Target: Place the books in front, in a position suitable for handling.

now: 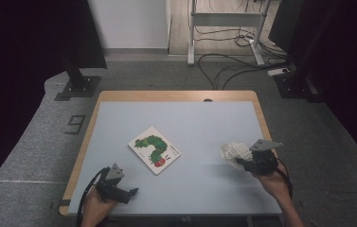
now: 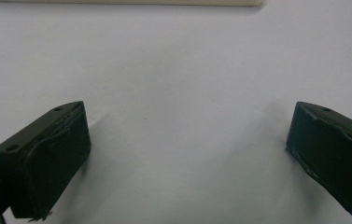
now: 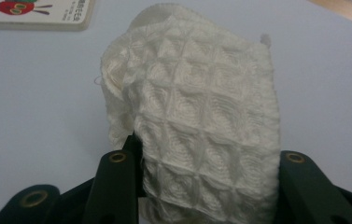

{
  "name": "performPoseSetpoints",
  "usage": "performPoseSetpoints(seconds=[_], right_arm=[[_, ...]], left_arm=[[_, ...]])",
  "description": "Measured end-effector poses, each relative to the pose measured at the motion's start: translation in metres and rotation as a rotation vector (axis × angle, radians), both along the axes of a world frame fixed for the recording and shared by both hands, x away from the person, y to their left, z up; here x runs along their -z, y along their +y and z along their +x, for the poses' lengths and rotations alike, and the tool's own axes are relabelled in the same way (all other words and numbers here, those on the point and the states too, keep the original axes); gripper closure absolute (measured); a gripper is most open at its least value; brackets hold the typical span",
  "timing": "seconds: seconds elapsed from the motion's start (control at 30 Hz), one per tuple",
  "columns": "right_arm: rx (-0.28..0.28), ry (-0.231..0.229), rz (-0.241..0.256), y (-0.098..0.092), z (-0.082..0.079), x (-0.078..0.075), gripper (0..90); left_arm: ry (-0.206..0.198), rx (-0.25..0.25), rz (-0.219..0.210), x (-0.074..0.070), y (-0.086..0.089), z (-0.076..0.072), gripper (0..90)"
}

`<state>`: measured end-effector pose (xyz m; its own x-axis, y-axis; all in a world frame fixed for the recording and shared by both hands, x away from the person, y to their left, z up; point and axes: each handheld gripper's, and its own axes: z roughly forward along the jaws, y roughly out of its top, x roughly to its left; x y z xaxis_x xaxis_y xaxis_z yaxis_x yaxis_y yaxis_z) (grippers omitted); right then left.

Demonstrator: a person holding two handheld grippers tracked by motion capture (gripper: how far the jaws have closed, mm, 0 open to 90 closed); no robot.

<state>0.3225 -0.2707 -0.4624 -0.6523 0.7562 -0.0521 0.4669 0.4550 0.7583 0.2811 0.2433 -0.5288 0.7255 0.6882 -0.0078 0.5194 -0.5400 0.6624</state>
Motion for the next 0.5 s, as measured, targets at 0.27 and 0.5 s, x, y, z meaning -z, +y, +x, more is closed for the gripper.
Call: performPoseSetpoints(seconds=[0.27,0.5], right_arm=[[-0.003,0.002,-0.023,0.004,-0.005,0.021,56.5],[-0.006,0.017,-0.032,0.007,-0.006,0.041,54.1]], left_arm=[[0.0,0.0,0.0,0.0,0.0,0.0,0.0],[0.0,0.0,0.0,0.0,0.0,0.0,0.0]])
